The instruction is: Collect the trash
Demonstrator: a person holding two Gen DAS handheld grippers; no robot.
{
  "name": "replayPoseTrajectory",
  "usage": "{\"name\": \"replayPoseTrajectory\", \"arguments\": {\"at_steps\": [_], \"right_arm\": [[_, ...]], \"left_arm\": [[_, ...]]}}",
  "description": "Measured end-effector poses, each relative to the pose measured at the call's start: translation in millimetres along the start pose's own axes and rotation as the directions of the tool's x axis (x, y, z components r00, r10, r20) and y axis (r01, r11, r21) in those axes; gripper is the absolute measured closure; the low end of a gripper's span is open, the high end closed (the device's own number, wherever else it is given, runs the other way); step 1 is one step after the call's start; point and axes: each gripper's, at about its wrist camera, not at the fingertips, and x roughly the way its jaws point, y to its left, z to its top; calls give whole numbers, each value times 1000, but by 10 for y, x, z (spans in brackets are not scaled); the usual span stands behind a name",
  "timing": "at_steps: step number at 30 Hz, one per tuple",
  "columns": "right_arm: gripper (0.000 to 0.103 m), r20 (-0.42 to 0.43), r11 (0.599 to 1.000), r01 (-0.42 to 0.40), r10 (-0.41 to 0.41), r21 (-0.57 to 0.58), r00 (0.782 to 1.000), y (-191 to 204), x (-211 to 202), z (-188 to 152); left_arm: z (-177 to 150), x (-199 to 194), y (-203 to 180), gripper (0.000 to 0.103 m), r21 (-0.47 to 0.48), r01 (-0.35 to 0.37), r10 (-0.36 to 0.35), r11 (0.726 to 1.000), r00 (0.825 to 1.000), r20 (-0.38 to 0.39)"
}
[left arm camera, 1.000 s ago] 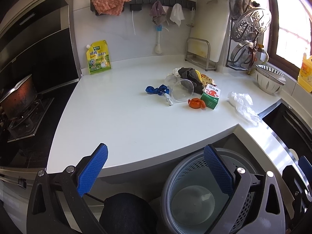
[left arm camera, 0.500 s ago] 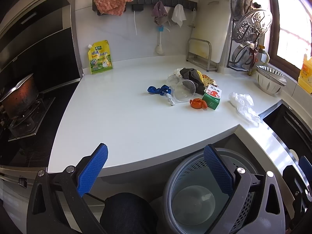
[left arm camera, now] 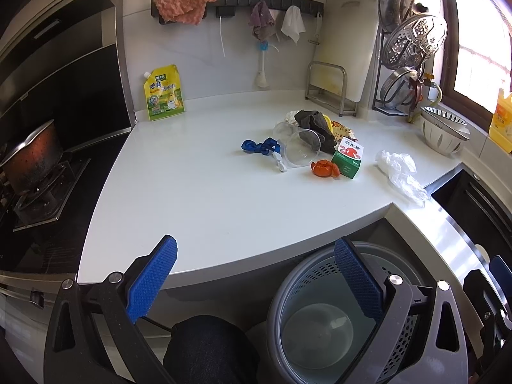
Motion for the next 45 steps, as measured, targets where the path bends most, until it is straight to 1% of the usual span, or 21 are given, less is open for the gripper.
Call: {"name": "replayPoseTrajectory", "arguments": {"at_steps": [18, 22, 26, 31, 35, 38, 45], "right_arm": [[16, -2, 1000, -1, 1, 5, 1000, -14, 18, -14], [16, -4, 1000, -2, 2, 7, 1000, -13, 37, -35], [16, -14, 1000, -13, 13, 15, 1000, -47, 93, -66], [16, -43, 998, -29, 31, 47, 999, -189, 243, -66], [16, -48, 999, -26, 28, 37, 998, -300, 371, 40], [16, -72, 999, -29, 31, 34, 997, -392, 511, 152], [16, -105, 1000, -20, 21, 13, 994, -622, 845, 499]], "left_arm": [[-29, 9, -19, 6, 4, 2, -2, 1000, 1000, -6], [-38, 19, -14, 6, -2, 12, -12, 1000, 1000, -13], [-47, 63, 2, 6, -5, -3, 3, 1000, 1000, -9], [-31, 211, 22, 6, -8, -28, 28, 1000, 999, -25], [41, 327, 12, 6, -2, -34, 34, 999, 999, -25], [121, 424, 19, 6, -11, -37, 37, 999, 999, -29], [356, 741, -57, 6, -60, -7, 3, 998, 998, -66]]}}
